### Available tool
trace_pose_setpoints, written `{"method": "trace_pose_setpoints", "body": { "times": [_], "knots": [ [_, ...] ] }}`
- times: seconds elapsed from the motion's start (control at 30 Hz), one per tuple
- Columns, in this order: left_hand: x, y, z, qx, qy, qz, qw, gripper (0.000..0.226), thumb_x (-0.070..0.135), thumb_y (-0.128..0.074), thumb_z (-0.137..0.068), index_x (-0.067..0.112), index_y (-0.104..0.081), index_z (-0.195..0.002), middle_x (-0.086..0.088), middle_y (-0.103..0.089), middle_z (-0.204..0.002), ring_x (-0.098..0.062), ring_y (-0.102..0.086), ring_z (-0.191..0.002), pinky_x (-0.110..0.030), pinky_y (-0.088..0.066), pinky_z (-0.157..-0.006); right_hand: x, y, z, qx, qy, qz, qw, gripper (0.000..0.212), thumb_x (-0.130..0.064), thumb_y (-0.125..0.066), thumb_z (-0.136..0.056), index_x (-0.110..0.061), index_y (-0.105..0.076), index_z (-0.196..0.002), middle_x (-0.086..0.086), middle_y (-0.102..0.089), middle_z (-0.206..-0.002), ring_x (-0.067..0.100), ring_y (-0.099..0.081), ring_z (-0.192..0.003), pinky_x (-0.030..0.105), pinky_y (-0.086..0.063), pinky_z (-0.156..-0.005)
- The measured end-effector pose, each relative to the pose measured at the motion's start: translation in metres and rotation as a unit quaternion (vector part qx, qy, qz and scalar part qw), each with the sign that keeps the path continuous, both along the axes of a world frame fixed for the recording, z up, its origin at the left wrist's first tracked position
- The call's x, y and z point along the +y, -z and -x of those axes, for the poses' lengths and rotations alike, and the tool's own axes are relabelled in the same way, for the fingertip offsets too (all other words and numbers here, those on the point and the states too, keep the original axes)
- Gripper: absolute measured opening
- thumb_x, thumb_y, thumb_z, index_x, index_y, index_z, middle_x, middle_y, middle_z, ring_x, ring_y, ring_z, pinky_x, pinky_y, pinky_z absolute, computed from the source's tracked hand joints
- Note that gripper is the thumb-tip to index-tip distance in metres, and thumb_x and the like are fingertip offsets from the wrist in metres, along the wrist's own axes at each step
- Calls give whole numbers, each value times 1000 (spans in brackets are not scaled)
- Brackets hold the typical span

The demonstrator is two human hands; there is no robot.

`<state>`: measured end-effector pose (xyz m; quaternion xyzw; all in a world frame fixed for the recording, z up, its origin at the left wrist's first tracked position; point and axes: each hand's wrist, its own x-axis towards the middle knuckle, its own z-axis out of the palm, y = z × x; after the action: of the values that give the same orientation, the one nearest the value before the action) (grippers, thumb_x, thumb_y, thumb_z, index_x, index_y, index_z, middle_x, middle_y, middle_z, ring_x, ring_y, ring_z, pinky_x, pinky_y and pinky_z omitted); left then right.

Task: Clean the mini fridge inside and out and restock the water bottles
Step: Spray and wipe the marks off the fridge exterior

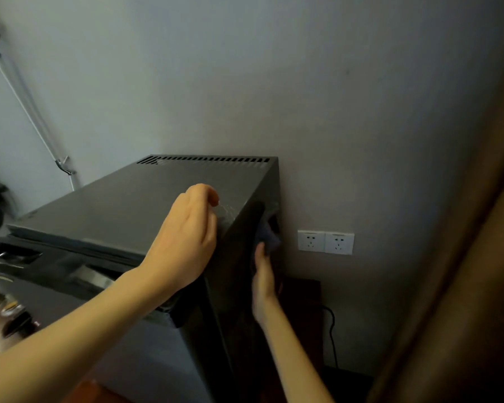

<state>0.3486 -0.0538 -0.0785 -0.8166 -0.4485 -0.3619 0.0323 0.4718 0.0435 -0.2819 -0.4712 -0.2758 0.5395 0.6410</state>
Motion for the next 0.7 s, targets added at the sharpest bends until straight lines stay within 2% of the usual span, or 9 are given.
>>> {"method": "trace_pose_setpoints", "body": {
  "times": [0.07,0.2,0.27,0.37,0.43,0.5,0.53,0.63,0.7],
  "knots": [
    [-2,1,1,-13,-18,9,1000,33,21,-25,-88,8,-48,-108,-6,-52,-104,-20,-48,-97,-21,-32,-79,15,-30,-11,72,-32,-5,997,105,-85,-60,-51,-34,-41,-142,-7,-46,-144,16,-43,-132,40,-30,-115],
    [-4,-1,2,-37,-73,-2,997,43,17,-22,-83,2,-45,-118,-11,-48,-117,-20,-43,-104,-23,-29,-82,41,-96,-33,57,-40,-61,996,88,-70,-50,-73,-24,-33,-147,1,-38,-150,20,-35,-138,43,-27,-116],
    [-6,-1,2,-51,-95,-6,994,45,15,-22,-82,1,-43,-119,-12,-46,-118,-16,-38,-98,-24,-28,-80,42,-121,-37,19,-30,-91,995,88,-66,-50,-73,-21,-34,-147,1,-39,-150,18,-34,-139,43,-26,-117],
    [-10,-2,2,-55,-129,-27,990,45,9,-24,-80,0,-44,-118,-14,-46,-117,-21,-39,-95,-31,-29,-77,28,-162,-34,-136,-23,-155,978,67,-47,-45,-90,-13,-33,-147,4,-32,-153,18,-30,-141,34,-21,-118],
    [-11,-4,1,-48,-153,-39,986,45,8,-26,-77,-1,-46,-116,-17,-48,-114,-29,-43,-95,-33,-30,-75,13,-183,-29,-302,-48,-168,937,47,-30,-44,-99,-9,-43,-140,7,-38,-150,22,-32,-139,32,-22,-116],
    [-12,-5,1,-42,-166,-48,984,43,9,-27,-76,-1,-48,-112,-18,-49,-110,-33,-45,-92,-35,-30,-73,-10,-196,-23,-423,-86,-171,886,41,-32,-42,-99,-10,-55,-132,10,-49,-141,24,-36,-135,34,-19,-115],
    [-12,-5,1,-42,-171,-50,983,40,9,-27,-76,0,-48,-109,-18,-50,-107,-33,-45,-90,-36,-31,-72,-22,-199,-21,-445,-107,-177,871,44,-38,-41,-97,-13,-57,-129,9,-52,-138,24,-36,-134,33,-15,-114],
    [-13,-7,0,-41,-178,-58,981,36,13,-26,-79,1,-49,-105,-19,-51,-104,-35,-46,-88,-40,-36,-72,-58,-199,-13,-454,-160,-180,858,40,-39,-43,-96,-19,-61,-126,6,-57,-134,21,-37,-132,24,-14,-110],
    [-15,-8,-1,-43,-184,-60,980,41,18,-20,-80,1,-49,-105,-19,-52,-105,-36,-47,-89,-40,-36,-74,-80,-190,-10,-359,-194,-190,893,31,-35,-49,-95,-21,-68,-115,5,-66,-122,20,-51,-122,35,-25,-115]
  ]
}}
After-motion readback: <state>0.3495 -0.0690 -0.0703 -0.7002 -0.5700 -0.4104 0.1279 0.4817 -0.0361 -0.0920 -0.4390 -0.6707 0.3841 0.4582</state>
